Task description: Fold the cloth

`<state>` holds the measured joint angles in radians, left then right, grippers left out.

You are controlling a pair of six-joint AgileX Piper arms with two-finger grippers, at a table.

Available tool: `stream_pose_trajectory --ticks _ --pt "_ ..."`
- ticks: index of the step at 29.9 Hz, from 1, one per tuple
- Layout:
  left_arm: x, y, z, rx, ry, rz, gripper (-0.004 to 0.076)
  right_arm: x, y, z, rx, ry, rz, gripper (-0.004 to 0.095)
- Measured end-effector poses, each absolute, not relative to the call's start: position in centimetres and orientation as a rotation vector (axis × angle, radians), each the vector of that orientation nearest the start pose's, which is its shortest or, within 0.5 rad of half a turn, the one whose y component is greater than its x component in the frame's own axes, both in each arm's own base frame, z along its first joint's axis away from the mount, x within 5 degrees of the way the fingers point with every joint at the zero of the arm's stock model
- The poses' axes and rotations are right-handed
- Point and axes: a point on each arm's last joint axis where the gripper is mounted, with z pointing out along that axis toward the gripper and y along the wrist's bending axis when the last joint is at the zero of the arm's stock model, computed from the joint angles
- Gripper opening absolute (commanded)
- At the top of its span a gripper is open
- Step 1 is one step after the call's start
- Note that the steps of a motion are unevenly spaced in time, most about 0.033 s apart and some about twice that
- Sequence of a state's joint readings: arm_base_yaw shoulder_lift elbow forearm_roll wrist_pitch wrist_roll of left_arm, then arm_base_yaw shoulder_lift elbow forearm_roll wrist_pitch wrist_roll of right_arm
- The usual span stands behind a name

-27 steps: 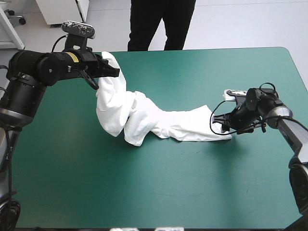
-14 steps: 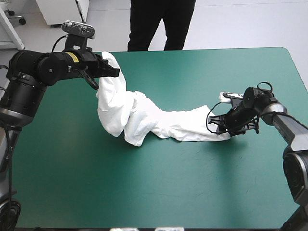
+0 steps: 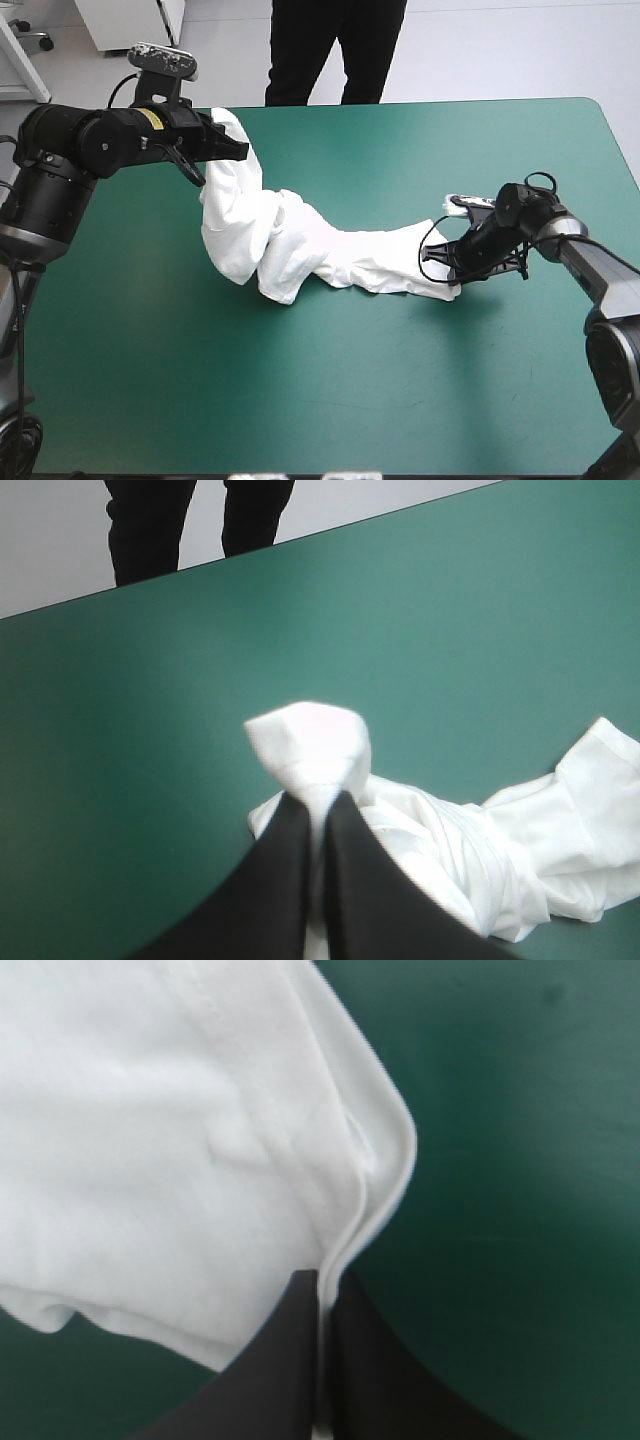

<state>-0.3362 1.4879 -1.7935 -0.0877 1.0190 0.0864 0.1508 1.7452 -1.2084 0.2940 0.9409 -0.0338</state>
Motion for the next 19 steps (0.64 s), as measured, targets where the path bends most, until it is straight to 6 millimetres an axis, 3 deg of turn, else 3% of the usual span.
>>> stream_pose_trajectory --ticks 3,9,16,19 --pt "29.2 -10.9 47.1 0.46 2.155 -0.242 -0.0009 33.1 7.1 24.9 -0.083 2.877 0.376 -0.0017" --pt "29.2 -10.9 47.1 0.465 2.154 -0.235 -0.0009 32.0 7.0 34.4 -0.145 2.634 0.39 -0.0017" --pt "29.2 -10.9 47.2 0.464 2.151 -0.235 -0.0009 30.1 6.9 44.1 -0.211 2.399 0.396 -0.0017" --pt "28.7 -10.7 48.3 0.458 2.114 -0.238 -0.0009 28.8 6.7 48.0 -0.235 2.295 0.394 -0.0016"
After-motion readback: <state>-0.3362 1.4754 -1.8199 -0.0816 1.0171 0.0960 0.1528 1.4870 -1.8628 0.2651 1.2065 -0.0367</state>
